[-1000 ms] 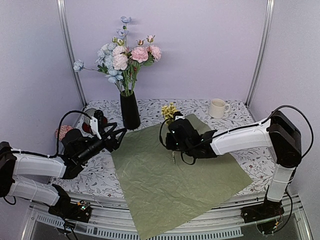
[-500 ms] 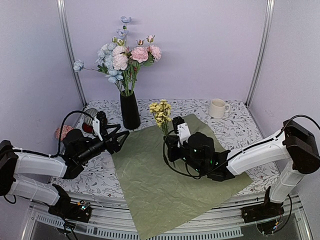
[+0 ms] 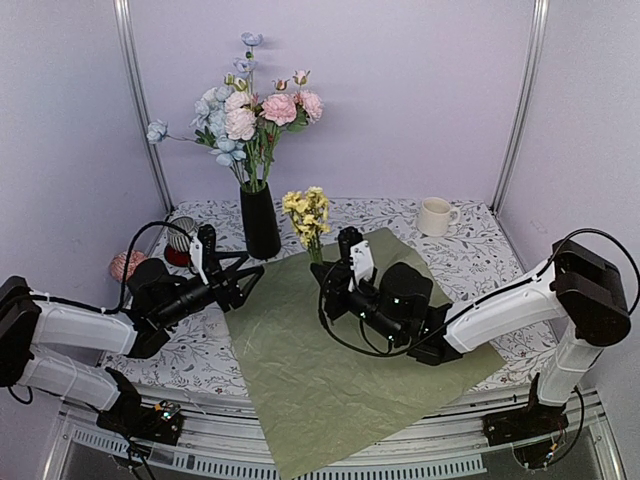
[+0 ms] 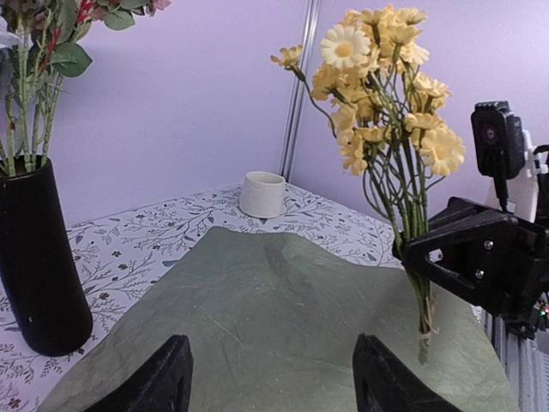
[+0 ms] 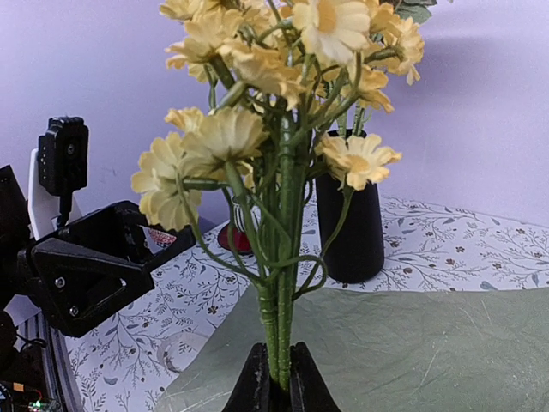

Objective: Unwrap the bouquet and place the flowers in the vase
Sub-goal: Pass from the right arm to the left

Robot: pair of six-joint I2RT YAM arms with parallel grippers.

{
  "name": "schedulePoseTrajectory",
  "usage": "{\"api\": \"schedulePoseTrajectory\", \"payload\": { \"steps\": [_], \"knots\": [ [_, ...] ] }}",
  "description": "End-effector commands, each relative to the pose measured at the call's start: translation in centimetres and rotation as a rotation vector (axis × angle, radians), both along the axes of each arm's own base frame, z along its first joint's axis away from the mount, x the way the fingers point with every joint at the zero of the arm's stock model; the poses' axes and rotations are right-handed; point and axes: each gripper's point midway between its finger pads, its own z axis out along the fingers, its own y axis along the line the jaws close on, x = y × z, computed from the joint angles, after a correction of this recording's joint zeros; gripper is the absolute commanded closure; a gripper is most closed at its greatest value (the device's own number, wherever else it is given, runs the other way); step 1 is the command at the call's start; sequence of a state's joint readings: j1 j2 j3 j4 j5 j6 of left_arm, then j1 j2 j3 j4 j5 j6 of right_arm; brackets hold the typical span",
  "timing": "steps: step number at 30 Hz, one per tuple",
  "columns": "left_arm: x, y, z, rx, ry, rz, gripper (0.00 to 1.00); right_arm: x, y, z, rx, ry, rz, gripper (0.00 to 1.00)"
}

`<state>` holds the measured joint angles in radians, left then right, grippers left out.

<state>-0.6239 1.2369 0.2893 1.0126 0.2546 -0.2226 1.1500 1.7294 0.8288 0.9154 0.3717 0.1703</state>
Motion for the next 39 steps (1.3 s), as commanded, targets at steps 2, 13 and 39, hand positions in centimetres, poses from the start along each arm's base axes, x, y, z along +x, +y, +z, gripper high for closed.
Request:
{"api": "schedulePoseTrajectory", "payload": {
  "steps": [2, 13, 39],
  "knots": [
    [-0.7, -1.0, 1.6, -0.040, -0.038, -0.051, 0.34, -0.3, 1.6, 0.9, 0.052, -0.079, 0.056, 0.94],
    [-1.7, -2.8, 1.3, -0.034, -0.033, -0.168, 0.34, -1.4, 3.2, -2.1, 0.016, -0.049, 0.161, 0.94],
    [-2.7, -6.3, -0.3, 0.022, -0.007, -0.294, 0.38, -2.4, 3.9, -3.8, 0.034, -0.026, 0.234, 0.95]
  ]
}}
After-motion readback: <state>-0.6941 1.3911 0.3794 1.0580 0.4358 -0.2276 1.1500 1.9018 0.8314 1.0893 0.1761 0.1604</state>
